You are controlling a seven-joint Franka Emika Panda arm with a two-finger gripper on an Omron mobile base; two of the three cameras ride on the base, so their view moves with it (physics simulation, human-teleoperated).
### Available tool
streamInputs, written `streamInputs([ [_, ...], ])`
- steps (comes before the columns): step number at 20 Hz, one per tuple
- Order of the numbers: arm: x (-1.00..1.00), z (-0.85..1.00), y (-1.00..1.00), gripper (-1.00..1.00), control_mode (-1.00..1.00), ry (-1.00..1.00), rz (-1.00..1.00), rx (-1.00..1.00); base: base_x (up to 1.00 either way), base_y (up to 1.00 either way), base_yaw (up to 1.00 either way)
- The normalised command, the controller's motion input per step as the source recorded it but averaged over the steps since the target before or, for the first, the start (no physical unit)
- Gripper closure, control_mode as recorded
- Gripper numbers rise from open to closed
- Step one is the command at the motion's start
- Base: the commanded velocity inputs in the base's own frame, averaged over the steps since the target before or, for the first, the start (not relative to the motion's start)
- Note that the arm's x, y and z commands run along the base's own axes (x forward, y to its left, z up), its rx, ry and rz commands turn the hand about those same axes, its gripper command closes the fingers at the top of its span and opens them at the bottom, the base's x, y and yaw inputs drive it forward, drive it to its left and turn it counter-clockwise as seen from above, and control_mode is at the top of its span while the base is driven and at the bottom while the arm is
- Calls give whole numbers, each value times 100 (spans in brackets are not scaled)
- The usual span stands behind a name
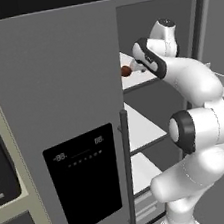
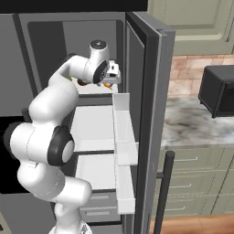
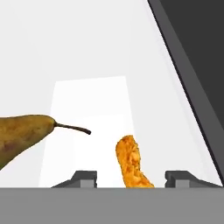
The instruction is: Open the fridge, remove the pear, broccoli, and shrimp, and place them on any counter.
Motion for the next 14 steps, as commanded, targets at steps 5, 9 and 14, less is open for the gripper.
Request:
streamInputs([
  [5, -48, -43, 36, 100, -100, 0, 0, -1, 0, 0, 0],
  [9, -52, -9, 51, 100, -100, 0, -8, -1, 0, 0, 0],
  [14, -82, 21, 8, 100, -100, -6, -10, 0, 0, 0, 0],
])
